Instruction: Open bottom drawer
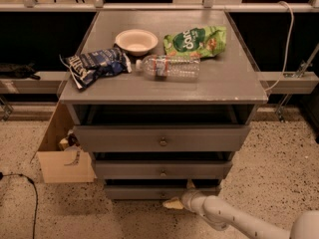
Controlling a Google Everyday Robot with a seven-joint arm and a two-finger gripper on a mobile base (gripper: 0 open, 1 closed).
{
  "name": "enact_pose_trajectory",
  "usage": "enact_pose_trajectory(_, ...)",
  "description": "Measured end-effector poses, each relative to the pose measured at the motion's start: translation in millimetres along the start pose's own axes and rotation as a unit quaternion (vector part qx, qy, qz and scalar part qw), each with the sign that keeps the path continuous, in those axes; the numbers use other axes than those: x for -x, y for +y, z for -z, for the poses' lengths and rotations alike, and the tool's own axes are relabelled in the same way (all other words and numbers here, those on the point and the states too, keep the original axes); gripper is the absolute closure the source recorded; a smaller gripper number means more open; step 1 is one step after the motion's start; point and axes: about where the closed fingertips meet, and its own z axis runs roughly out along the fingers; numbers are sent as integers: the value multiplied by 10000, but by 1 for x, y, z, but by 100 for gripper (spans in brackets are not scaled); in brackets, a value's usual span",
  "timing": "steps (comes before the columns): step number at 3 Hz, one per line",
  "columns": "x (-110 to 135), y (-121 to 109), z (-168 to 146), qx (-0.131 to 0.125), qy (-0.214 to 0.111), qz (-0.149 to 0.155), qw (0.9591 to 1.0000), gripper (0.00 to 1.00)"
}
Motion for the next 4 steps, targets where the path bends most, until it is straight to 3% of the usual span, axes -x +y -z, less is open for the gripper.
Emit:
enact_pose_trajectory(1, 0, -11, -12, -227, 173, 310, 9991, 0)
enact_pose_trajectory(2, -17, -43, -40, -692, 812, 1582, 9816, 0)
enact_pose_trajectory(3, -50, -75, -61, -1222, 1445, 2852, 9396, 0)
enact_pose_trajectory(4, -49, -75, -60, -1222, 1445, 2852, 9396, 0)
